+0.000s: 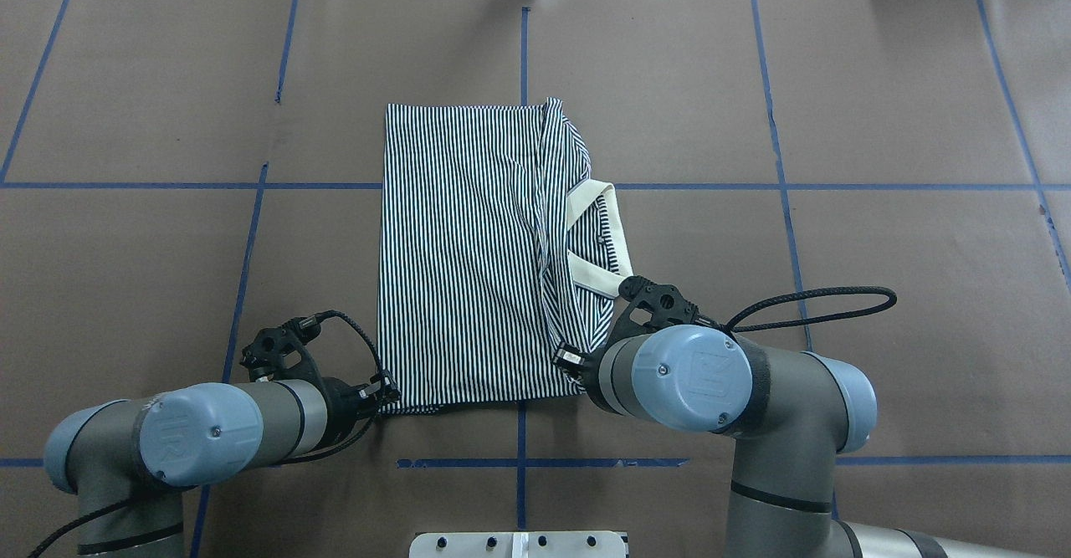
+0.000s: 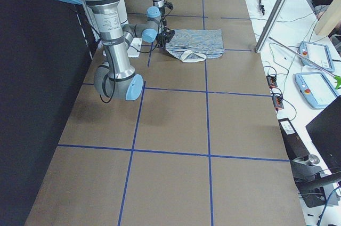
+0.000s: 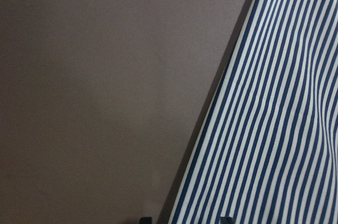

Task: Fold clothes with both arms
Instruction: 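Grasp the shirt's near edge with both grippers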

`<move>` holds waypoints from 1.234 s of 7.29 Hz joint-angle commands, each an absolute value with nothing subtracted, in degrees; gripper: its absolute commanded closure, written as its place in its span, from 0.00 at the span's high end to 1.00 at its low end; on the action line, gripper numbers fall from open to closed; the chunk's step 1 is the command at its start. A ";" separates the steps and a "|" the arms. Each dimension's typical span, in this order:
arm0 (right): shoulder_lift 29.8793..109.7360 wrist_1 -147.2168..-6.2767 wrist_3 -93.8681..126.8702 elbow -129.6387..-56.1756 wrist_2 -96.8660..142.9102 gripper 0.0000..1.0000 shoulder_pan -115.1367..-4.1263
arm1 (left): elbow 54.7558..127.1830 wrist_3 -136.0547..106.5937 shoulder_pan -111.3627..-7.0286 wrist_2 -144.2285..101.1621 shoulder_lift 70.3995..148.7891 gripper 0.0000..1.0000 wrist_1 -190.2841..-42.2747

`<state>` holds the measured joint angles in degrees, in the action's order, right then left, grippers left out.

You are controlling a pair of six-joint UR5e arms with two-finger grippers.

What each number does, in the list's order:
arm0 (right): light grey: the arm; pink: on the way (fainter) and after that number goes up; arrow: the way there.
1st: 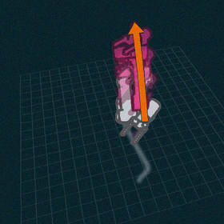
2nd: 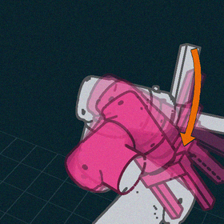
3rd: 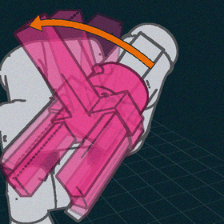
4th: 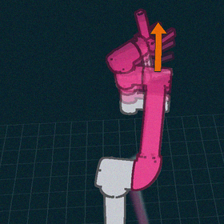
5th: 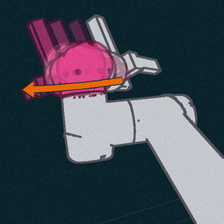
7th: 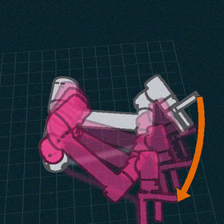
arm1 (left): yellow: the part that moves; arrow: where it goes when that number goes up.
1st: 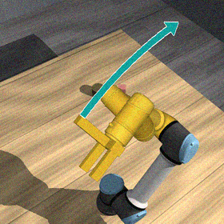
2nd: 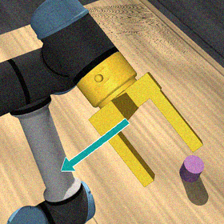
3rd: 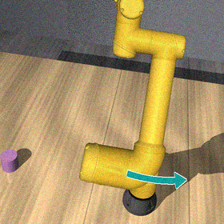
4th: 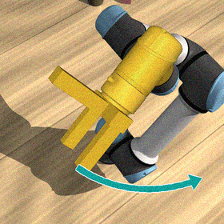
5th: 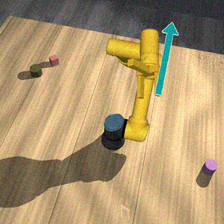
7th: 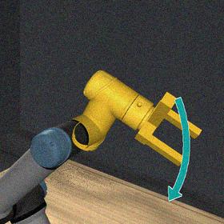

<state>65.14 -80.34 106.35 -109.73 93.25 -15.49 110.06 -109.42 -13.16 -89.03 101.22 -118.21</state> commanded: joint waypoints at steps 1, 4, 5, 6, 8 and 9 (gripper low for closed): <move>65.39 -80.33 106.35 -110.04 93.25 0.00 -15.47 | 109.95 -109.51 -13.01 -89.03 101.25 0.36 -118.21; 65.39 -80.33 106.35 -109.95 93.25 0.00 -15.38 | 109.95 -109.42 -12.57 -89.03 101.34 0.00 -118.21; 65.48 -80.33 106.35 -109.78 93.25 0.00 -15.29 | 110.47 -109.42 -12.57 -89.03 101.51 0.00 -117.78; 65.48 -80.33 106.35 -109.95 93.25 0.00 -15.29 | 111.44 -109.42 -12.57 -89.03 101.77 0.00 -116.29; 66.78 -80.42 107.31 -112.74 92.73 0.00 -13.90 | 118.70 -109.42 -12.48 -89.47 101.78 0.00 -110.43; 69.93 -81.81 109.49 -119.03 92.55 0.00 -12.76 | 123.09 -109.42 -12.48 -89.65 101.69 0.00 -106.82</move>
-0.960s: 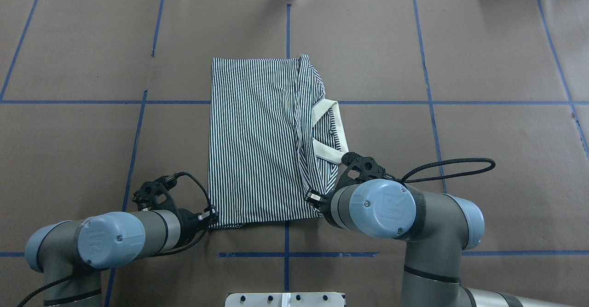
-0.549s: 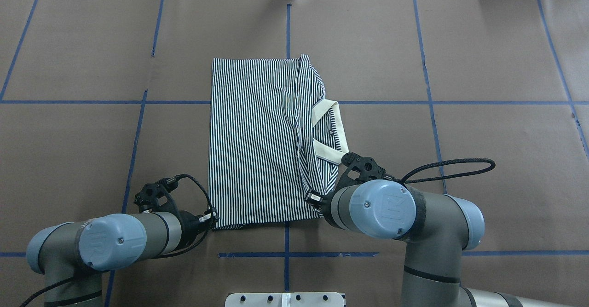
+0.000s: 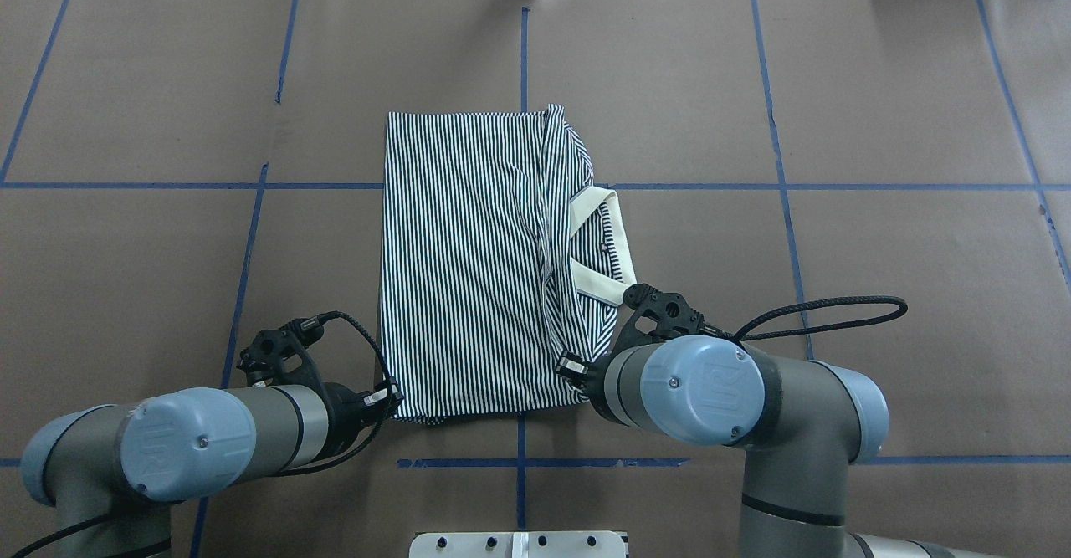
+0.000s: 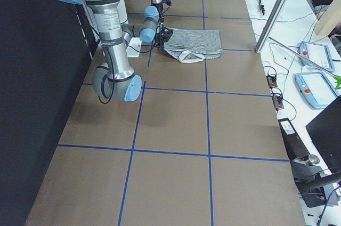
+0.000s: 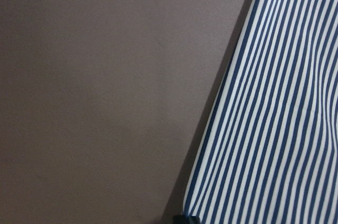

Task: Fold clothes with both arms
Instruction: 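Lift the near edge with both grippers and fold it away from the robot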

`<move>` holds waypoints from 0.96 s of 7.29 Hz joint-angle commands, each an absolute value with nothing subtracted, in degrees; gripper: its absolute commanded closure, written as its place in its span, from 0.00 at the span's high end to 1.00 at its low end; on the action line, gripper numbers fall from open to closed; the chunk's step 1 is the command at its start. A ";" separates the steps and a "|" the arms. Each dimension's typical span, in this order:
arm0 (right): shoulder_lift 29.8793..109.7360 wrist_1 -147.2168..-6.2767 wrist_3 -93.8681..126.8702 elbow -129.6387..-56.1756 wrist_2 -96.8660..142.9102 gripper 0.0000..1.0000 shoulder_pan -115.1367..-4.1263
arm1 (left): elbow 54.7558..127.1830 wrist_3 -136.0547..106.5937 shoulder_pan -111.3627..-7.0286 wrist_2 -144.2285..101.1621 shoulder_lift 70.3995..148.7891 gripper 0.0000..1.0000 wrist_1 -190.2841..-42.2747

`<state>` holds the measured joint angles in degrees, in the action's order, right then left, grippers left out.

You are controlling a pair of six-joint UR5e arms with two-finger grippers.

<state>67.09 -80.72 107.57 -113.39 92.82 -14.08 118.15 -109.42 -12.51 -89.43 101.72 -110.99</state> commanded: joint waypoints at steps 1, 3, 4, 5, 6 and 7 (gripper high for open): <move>69.79 -90.01 109.34 -126.40 93.24 0.00 -14.48 | 127.66 -109.25 -12.57 -91.04 102.12 0.00 -102.96; 59.11 -99.14 105.24 -119.50 93.60 0.00 -19.83 | 124.49 -104.54 -20.16 -93.07 110.34 0.00 -98.10; 55.76 -99.05 101.46 -115.35 94.21 0.00 -24.82 | 119.84 -99.28 -25.78 -94.90 113.52 0.00 -97.91; 52.16 -98.97 98.82 -109.74 97.18 0.00 -29.14 | 115.71 -94.88 -31.06 -97.97 115.82 0.00 -98.69; 47.07 -96.88 97.66 -101.77 98.25 0.00 -32.05 | 110.88 -91.18 -34.68 -98.35 118.10 0.00 -98.96; 43.28 -92.42 96.95 -93.69 102.18 0.00 -35.56 | 105.17 -88.10 -37.15 -98.35 119.43 0.00 -102.53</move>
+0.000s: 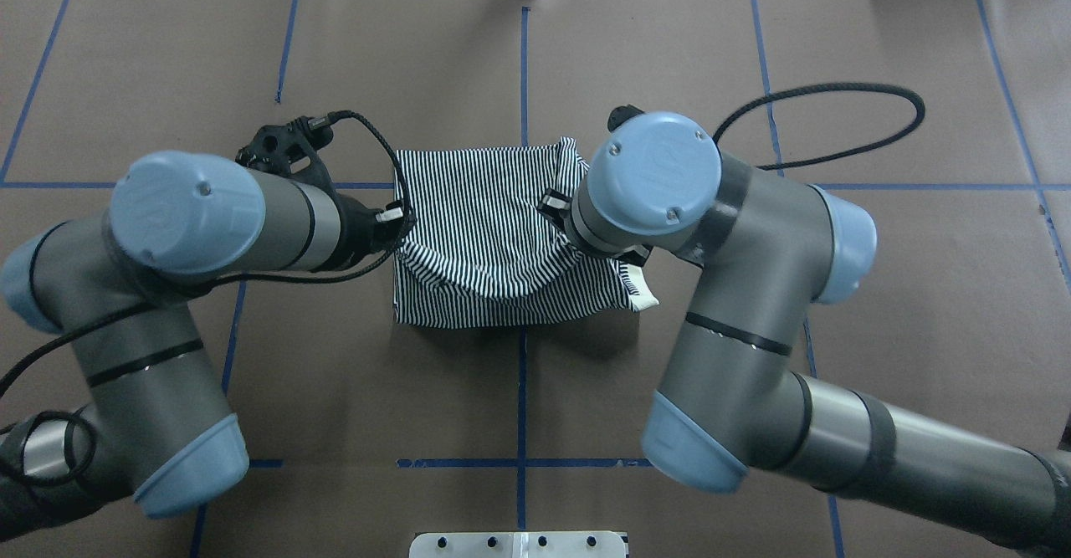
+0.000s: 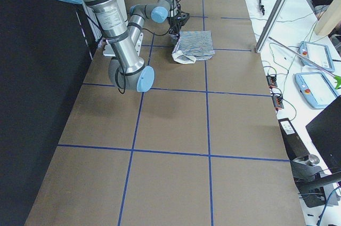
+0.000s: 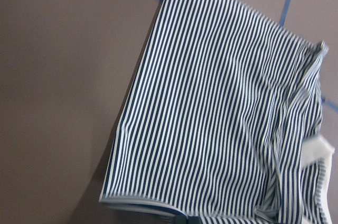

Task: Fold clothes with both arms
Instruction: 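Lift the near edge with both grippers and fold it away from the robot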

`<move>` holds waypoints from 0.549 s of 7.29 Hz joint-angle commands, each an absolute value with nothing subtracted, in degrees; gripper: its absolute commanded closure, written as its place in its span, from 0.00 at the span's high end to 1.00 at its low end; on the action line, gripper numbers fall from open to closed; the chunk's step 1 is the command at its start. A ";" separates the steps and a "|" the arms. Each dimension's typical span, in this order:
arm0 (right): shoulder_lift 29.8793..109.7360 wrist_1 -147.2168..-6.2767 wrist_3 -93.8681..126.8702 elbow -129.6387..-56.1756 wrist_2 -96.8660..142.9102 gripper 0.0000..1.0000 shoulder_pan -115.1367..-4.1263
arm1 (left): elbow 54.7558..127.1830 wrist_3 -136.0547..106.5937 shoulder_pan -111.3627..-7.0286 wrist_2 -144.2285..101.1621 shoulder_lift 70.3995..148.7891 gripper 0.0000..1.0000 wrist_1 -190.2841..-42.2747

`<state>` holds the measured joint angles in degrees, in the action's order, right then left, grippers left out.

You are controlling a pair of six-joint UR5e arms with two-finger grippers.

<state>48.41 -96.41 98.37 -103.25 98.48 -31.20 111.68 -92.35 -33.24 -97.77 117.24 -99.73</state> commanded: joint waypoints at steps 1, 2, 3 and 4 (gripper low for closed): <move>41.15 -87.33 96.86 -86.82 104.13 0.00 -37.86 | 99.55 -87.89 -38.74 -98.26 119.62 0.00 -108.31; 38.78 -83.36 96.33 -79.27 106.41 0.00 -39.97 | 94.62 -86.59 -39.72 -98.26 121.10 0.00 -111.94; 35.63 -79.49 94.76 -70.49 110.09 0.00 -42.25 | 88.74 -84.31 -40.77 -98.09 123.81 0.00 -114.23; 33.51 -72.32 92.92 -61.61 110.21 0.00 -42.80 | 81.81 -82.63 -41.48 -97.82 126.62 0.12 -117.39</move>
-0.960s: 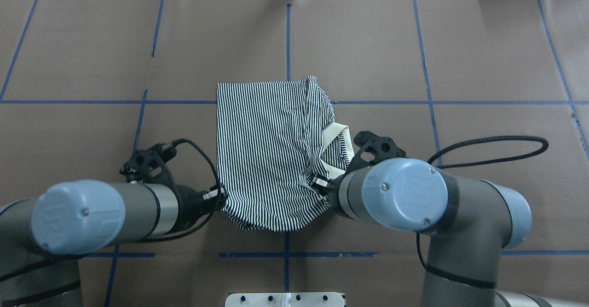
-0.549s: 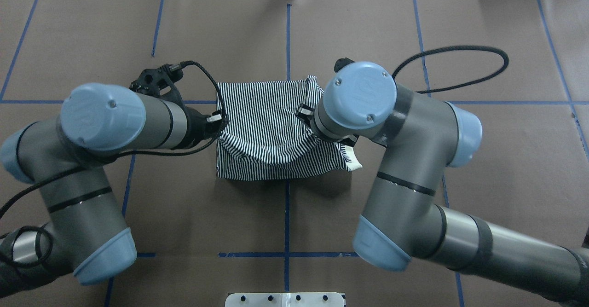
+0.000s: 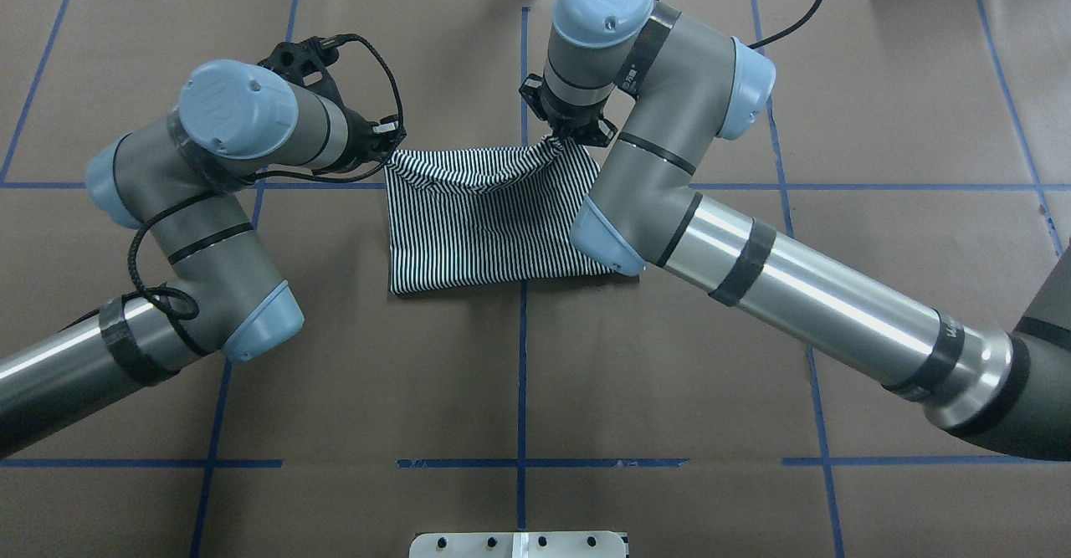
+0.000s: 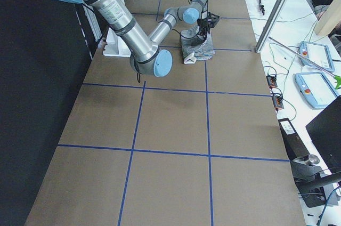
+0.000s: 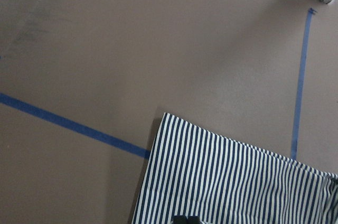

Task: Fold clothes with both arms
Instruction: 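Release the shirt and raise both grippers away from it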

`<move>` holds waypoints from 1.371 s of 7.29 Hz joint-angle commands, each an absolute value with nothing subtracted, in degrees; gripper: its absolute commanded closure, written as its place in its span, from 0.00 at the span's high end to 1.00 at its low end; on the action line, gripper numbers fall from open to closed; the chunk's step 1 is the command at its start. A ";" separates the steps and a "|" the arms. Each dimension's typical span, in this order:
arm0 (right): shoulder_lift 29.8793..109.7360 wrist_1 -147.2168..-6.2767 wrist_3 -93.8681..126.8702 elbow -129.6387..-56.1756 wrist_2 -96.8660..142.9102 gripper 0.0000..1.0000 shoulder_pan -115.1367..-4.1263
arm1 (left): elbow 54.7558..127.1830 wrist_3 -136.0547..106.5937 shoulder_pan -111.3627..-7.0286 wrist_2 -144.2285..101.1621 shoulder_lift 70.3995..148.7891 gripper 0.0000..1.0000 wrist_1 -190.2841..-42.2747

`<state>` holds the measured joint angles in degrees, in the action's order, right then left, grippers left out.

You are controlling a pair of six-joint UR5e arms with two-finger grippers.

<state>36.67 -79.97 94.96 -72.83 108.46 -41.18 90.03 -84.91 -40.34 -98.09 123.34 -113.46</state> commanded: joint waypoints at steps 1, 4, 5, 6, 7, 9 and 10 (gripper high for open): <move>31.75 -63.46 92.47 -52.91 110.30 0.65 -43.59 | 72.17 -78.96 -43.40 -97.39 129.52 0.35 -123.60; 28.12 -60.73 91.23 -47.11 117.13 1.00 -49.99 | 69.59 -76.20 -47.20 -100.61 130.34 0.50 -133.06; 29.26 -60.73 91.40 -48.68 117.68 1.00 -50.18 | 72.92 -78.38 -47.11 -104.11 130.25 0.50 -132.37; 32.40 -60.82 91.75 -53.48 117.69 1.00 -50.01 | 74.69 -83.79 -46.24 -104.59 130.43 0.34 -129.32; 35.30 -60.82 91.76 -57.44 117.77 1.00 -49.92 | 77.40 -84.46 -43.88 -104.59 130.69 0.00 -124.85; 36.74 -60.73 91.93 -59.85 117.60 1.00 -49.48 | 77.52 -79.23 -36.58 -103.97 132.18 0.00 -117.37; 37.87 -60.56 91.67 -60.98 117.60 1.00 -49.48 | 76.48 -75.62 -36.21 -103.97 132.62 0.00 -116.20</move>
<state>36.60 -60.70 91.85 -59.51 117.63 -49.56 77.14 -79.83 -37.85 -104.01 131.87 -119.01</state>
